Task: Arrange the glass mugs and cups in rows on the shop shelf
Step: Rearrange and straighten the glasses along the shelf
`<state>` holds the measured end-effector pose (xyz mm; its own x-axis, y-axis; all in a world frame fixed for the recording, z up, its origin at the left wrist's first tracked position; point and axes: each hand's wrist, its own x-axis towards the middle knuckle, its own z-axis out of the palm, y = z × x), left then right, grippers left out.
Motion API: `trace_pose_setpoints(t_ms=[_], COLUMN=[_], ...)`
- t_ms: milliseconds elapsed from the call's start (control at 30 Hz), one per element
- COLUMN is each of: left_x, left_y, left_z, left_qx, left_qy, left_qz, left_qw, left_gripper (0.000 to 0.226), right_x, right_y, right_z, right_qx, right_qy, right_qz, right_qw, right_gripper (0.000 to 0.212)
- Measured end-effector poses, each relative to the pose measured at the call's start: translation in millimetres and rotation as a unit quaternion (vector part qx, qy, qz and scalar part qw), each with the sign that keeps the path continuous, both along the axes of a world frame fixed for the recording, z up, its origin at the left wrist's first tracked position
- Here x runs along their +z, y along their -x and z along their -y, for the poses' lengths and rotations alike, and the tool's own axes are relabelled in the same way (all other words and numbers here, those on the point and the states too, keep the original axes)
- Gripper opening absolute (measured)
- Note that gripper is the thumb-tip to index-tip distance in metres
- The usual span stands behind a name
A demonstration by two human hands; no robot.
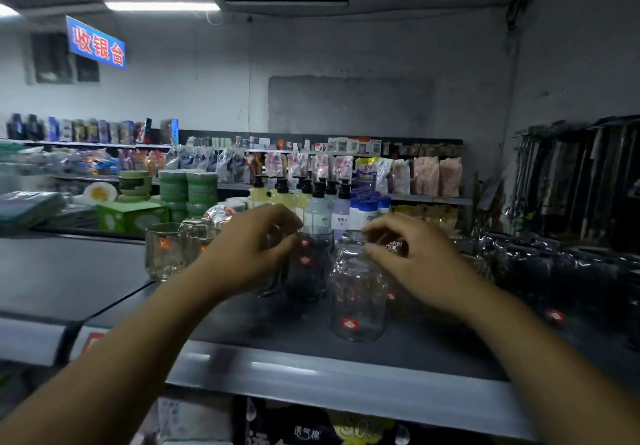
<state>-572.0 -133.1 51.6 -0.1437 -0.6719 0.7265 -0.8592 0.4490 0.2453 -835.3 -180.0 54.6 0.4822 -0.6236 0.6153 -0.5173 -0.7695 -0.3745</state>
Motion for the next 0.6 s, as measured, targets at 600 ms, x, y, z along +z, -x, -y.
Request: trace_pose_setpoints(t_ms=[600], left_x=[54], left_y=[-50], left_z=[152], left_qx=[-0.034], left_qy=[-0.121], left_qz=[0.145], left_qw=[0.981], left_gripper=[0.045], right_x=[65], right_y=[-123], right_z=[172], right_qx=[-0.002], right_qy=[-0.216], right_qz=[-0.384], right_qw=[0.898], right_gripper=[0.087])
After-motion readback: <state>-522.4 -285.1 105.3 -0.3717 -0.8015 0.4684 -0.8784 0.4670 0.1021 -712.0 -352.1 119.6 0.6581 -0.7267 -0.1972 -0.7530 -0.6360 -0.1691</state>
